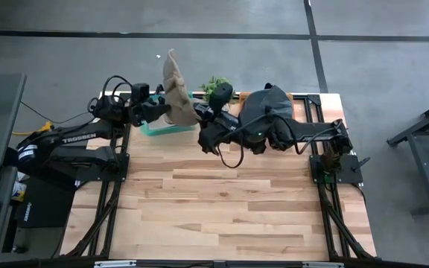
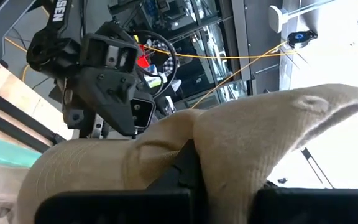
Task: Pick & Place hat
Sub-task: Put the brown cap into the blue bin
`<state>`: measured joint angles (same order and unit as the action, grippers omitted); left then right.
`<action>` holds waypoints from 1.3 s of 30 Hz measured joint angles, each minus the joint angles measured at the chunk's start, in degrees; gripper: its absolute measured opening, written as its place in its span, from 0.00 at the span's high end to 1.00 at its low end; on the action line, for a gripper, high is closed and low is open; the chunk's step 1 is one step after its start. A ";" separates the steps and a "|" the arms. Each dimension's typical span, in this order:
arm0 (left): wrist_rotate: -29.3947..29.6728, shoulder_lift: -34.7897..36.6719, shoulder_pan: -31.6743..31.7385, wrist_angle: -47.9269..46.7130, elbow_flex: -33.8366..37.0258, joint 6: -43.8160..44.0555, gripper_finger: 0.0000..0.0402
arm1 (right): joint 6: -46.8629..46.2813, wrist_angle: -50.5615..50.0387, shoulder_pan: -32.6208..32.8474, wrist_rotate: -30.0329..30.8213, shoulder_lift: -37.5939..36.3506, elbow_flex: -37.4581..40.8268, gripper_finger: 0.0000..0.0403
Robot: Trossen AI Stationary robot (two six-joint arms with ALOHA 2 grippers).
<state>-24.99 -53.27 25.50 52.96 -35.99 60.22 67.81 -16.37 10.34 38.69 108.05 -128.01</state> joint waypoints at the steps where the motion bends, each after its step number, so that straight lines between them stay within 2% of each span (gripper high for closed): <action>1: 0.21 -0.14 0.00 -0.03 -0.19 1.94 0.34 | -0.04 -0.05 -0.22 -0.07 0.00 0.00 1.00; 4: 0.57 -1.05 0.00 0.08 -1.62 7.17 0.34 | -0.43 -0.06 -0.68 -0.10 0.00 0.00 1.00; 10: 0.43 -2.14 0.00 0.06 -4.41 11.69 0.34 | -1.85 -0.47 -1.85 -1.10 0.00 0.00 1.00; 22: 2.73 -2.14 0.00 0.06 -5.68 12.31 0.36 | -2.42 -0.51 -3.99 -1.51 0.00 0.00 1.00; 26: 2.84 -2.14 0.00 -0.11 -5.68 12.24 0.49 | -2.42 -0.54 -4.39 -1.46 0.00 0.00 1.00; 33: 2.60 -1.99 -0.02 0.46 -5.73 9.57 0.93 | -2.44 -1.80 -4.43 -0.38 0.00 0.00 1.00; 34: 2.67 -1.99 -0.02 0.56 -5.73 9.33 0.96 | -2.47 -1.94 -4.45 -0.21 0.00 0.00 1.00; 39: 2.27 -2.04 -0.02 0.61 -5.75 8.58 0.99 | -2.60 -2.70 -4.39 0.34 0.00 0.00 1.00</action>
<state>-22.73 -55.31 25.47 53.56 -41.74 68.80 65.21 -19.07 5.96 39.03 108.05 -128.01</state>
